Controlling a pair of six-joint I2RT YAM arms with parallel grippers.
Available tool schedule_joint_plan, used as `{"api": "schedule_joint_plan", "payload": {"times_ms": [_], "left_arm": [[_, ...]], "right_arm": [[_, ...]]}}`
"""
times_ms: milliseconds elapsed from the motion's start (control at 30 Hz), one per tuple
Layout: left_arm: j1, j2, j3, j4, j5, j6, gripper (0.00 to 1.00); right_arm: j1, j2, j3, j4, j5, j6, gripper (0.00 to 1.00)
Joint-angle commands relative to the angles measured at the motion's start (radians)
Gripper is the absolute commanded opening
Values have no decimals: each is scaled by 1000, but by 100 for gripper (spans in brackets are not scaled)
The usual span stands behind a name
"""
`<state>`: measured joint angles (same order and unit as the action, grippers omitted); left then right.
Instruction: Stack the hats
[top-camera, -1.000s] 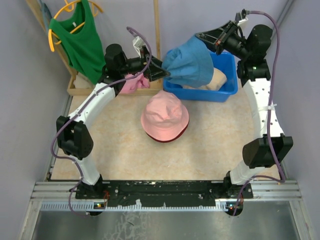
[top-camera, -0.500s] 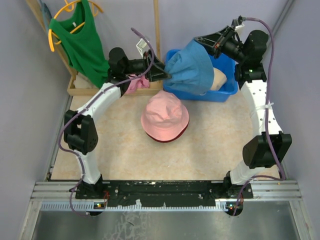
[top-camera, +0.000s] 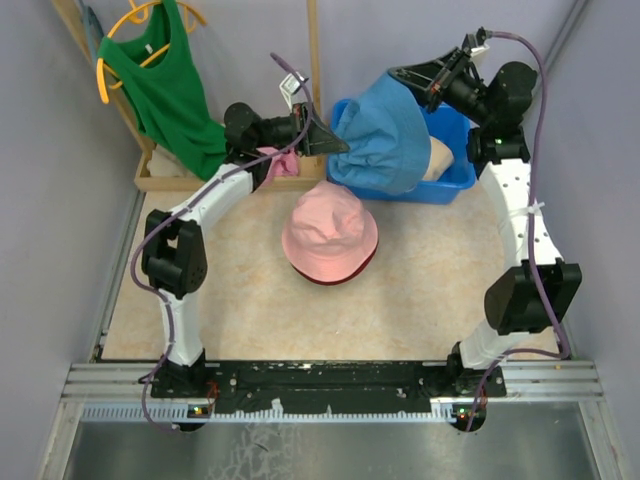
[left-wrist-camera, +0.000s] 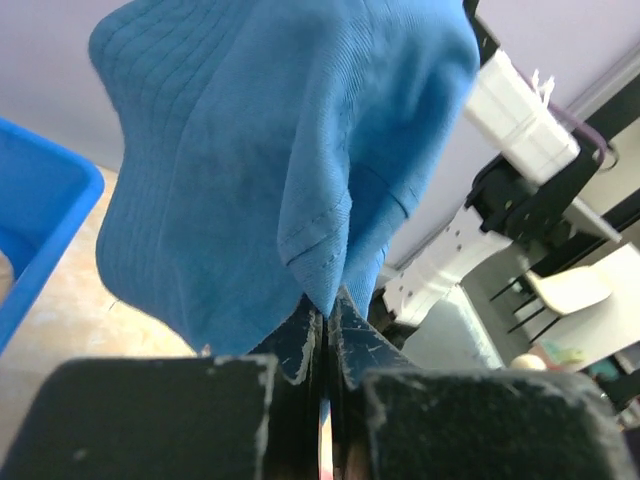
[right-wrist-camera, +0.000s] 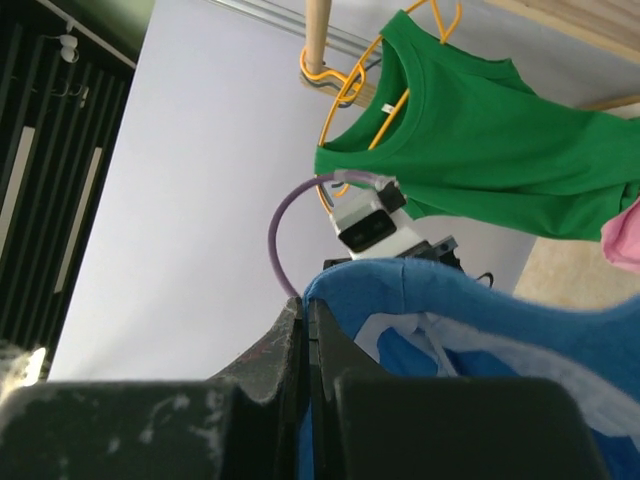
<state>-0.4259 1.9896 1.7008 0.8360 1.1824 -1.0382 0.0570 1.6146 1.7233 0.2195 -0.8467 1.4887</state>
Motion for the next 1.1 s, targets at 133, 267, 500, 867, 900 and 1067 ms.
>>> {"api": "schedule_joint_plan", "payload": {"times_ms": [133, 267, 500, 867, 900, 1067], "left_arm": [[-7, 62, 349, -47, -97, -279, 0], [-3, 104, 503, -156, -138, -334, 0], [8, 123, 543, -184, -169, -391, 0], [18, 129, 547, -176, -190, -419, 0], [18, 131, 547, -176, -192, -420, 0], [18, 138, 553, -162, -200, -439, 0]], "right_arm": [[-11, -52, -136, 53, -18, -110, 36], [-17, -106, -264, 70, -22, -148, 46], [-26, -171, -416, 119, -35, -167, 53], [-25, -260, -613, 414, -18, 31, 64], [-26, -258, -637, 467, -17, 71, 64], [-17, -238, -713, 601, -9, 163, 65]]}}
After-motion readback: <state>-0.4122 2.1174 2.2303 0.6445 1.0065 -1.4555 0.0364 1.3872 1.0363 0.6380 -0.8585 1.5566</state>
